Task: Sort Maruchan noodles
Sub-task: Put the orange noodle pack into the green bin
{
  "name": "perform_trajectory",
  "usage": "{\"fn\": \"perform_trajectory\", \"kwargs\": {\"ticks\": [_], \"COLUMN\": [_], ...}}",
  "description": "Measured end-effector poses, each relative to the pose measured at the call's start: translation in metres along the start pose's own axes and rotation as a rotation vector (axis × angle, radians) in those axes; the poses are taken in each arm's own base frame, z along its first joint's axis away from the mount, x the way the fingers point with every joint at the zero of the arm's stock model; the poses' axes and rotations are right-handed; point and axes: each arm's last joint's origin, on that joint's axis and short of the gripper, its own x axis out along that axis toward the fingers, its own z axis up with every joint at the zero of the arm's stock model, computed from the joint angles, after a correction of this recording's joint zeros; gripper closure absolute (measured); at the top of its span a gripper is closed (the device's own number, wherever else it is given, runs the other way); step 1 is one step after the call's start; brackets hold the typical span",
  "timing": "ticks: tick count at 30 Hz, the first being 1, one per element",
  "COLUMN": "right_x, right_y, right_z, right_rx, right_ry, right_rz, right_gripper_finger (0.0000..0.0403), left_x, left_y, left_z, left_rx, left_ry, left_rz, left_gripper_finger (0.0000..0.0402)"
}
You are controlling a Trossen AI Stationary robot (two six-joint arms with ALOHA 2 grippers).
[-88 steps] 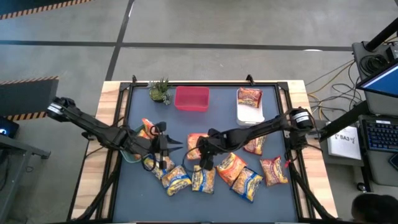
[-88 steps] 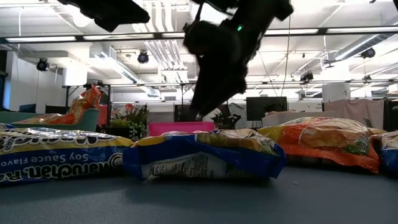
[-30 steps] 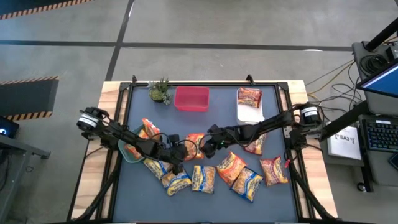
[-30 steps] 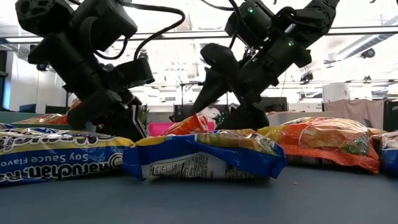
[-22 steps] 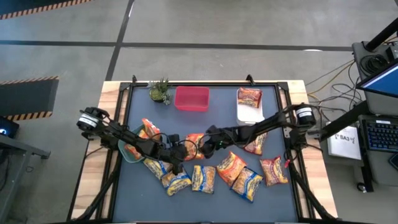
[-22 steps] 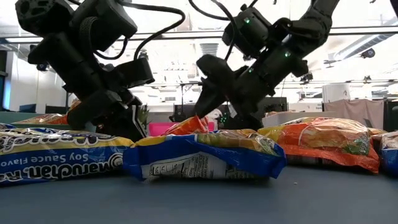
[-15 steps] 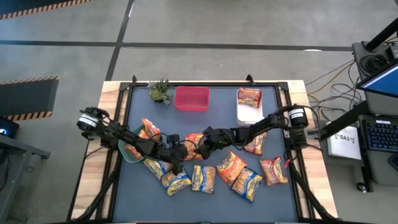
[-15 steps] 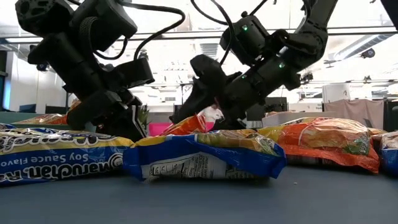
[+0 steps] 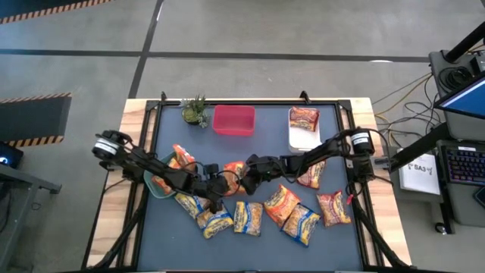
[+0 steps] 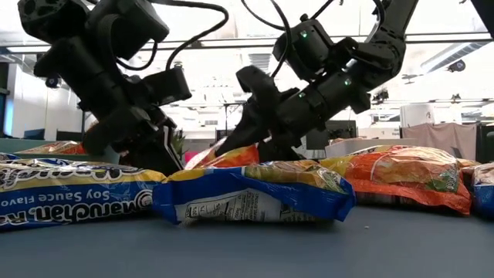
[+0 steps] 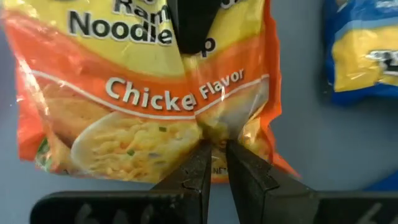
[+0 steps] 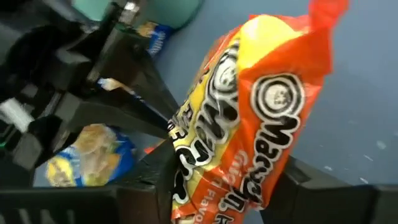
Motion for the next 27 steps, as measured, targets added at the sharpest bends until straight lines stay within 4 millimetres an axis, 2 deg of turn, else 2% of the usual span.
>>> {"fn": "perform_trajectory", "kwargs": {"ticks": [9,16,22,27], "right_x": [-0.013,-0.033,-0.045,-0.047], "right_y": [0.013,0.025,0.033,0.034], "right_z": [0.012,0.026,0.035,0.036], "right_rx": [-0.14,-0.239,-0.275,-0.286], "right_ry": [-0.02,-0.067,-0.11,-0.12], "right_rz": [0.023,-0.02,-0.024,-0.03], "right_gripper_finger": [0.0259,0.0265,0.0266,0.0266], "left_x": [-0.027,-0.07,-0.12,-0.15], "left_y": [0.006,0.017,0.039,0.052], "left_z": [0.015,0.031,0.022,0.015], "left_rx": [0.059,0.09,0.037,-0.072], "left_ry": [-0.08,-0.189,-0.081,0.046], "left_rz": [0.011,-0.013,-0.005,-0.019], "left_gripper_finger": [0.0365,0.0365,0.0365,0.0355]}}
